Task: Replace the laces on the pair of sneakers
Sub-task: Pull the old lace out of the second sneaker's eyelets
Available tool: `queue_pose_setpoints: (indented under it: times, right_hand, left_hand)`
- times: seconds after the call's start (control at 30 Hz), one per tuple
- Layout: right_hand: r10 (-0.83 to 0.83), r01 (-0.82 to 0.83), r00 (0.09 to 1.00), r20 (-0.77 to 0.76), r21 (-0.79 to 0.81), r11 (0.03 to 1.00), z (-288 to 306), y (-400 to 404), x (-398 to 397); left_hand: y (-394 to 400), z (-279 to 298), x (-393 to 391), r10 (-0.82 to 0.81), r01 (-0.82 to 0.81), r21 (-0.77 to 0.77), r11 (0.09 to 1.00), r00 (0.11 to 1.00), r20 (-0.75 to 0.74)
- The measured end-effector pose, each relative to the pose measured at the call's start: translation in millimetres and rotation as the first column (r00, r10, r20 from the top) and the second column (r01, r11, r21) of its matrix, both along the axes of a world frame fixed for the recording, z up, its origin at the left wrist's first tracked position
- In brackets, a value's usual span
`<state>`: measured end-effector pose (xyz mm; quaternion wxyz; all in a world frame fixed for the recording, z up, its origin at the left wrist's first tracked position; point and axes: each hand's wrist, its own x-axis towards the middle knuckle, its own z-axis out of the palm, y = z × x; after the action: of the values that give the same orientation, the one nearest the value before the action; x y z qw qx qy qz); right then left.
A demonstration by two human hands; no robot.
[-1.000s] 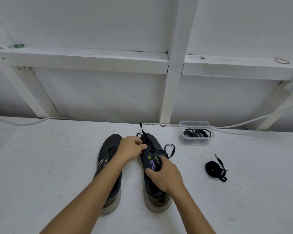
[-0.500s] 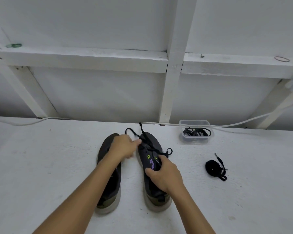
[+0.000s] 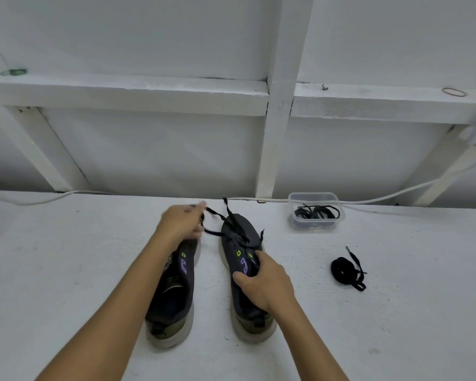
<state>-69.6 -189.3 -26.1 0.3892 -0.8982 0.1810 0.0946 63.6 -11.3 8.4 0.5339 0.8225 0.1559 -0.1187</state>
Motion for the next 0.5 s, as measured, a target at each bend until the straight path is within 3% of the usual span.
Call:
queue_pose_setpoints:
  times: [0.07, 0.13, 0.27, 0.4, 0.5]
  right_hand:
    - [-0.005, 0.005, 1.0, -0.003, -0.001, 1.0, -0.3, 0.1, 0.3]
    - [-0.006, 0.006, 1.0, -0.006, -0.005, 1.0, -0.7, 0.0, 0.5]
    - [-0.007, 0.007, 1.0, -0.004, 0.0, 1.0, -0.3, -0.6, 0.6]
    - [-0.003, 0.003, 1.0, 0.0, -0.004, 1.0, -0.6, -0.6, -0.6]
    - [-0.006, 0.006, 1.0, 0.008, 0.001, 1.0, -0.6, -1.5, -1.3]
  left_hand:
    - [-10.2, -4.8, -13.1, -0.223, 0.232, 0.056, 0.971, 0.966, -0.128]
    - [-24.1, -11.4, -24.4, -0.312, 0.324, 0.123, 0.938, 0.944, -0.104]
    - [-40.8, -17.8, -26.4, -0.329, 0.303, 0.254, 0.918, 0.942, 0.064]
    - [-37.9, -13.9, -18.5, -0.43, 0.37, 0.38, 0.848, 0.899, 0.085]
    - [-23.0, -7.5, -6.1, -0.287, 0.14, 0.456, 0.879, 0.919, 0.271]
